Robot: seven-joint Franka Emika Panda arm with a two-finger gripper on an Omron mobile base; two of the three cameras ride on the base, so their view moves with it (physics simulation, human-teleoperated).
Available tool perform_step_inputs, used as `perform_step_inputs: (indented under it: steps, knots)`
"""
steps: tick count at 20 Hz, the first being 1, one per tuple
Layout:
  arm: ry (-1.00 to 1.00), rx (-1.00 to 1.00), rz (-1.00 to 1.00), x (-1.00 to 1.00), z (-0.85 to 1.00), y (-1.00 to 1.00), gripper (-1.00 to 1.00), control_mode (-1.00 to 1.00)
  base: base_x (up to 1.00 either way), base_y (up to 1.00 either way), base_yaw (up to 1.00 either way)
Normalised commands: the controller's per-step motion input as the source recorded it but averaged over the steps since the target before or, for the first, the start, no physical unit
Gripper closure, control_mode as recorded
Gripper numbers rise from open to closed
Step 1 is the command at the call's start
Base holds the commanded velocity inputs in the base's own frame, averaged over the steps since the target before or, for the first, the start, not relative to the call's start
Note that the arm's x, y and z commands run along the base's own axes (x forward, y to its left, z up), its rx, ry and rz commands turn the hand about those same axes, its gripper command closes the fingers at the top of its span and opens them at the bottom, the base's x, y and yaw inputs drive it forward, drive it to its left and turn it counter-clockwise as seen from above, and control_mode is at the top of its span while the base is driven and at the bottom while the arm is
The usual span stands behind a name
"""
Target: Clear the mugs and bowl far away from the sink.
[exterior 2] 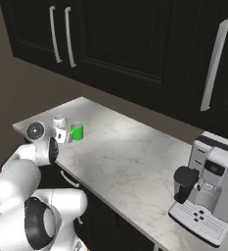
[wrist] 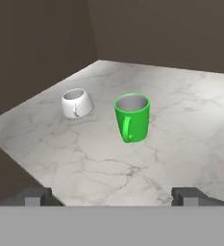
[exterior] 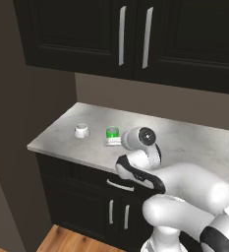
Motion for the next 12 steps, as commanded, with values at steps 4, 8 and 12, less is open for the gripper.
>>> perform_step_inputs:
  steps: [4, 8, 12]
  knots:
    - [0.07, 0.06, -0.03, -0.55, 0.42, -0.11, -1.0, -1.0, 0.0, 0.0, 0.0]
    - [0.01, 0.04, 0.0, -0.58, 0.3, 0.0, -1.0, -1.0, 0.0, 0.0, 0.0]
    - [0.0, 0.02, 0.0, -0.56, 0.31, 0.0, -1.0, -1.0, 0.0, 0.0, 0.0]
